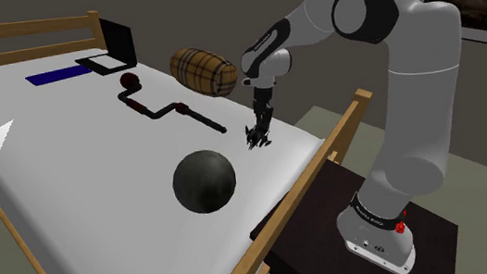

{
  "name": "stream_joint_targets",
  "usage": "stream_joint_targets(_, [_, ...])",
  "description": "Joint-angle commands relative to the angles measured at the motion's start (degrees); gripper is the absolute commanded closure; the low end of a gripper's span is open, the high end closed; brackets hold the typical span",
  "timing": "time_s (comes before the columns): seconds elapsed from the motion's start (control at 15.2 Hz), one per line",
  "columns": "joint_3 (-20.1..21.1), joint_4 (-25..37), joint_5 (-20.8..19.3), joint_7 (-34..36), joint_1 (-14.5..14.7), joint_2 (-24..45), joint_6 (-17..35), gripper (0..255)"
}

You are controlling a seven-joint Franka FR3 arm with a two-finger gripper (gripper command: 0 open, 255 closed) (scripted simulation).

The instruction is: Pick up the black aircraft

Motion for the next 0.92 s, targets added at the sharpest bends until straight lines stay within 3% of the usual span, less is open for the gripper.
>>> stream_joint_targets(0.0, [-0.32,0.39,-0.69,0.52,0.21,-1.08,-1.34,255])
stream_joint_targets(0.86, [-1.60,2.46,-4.10,3.13,1.17,-6.74,-8.27,255])
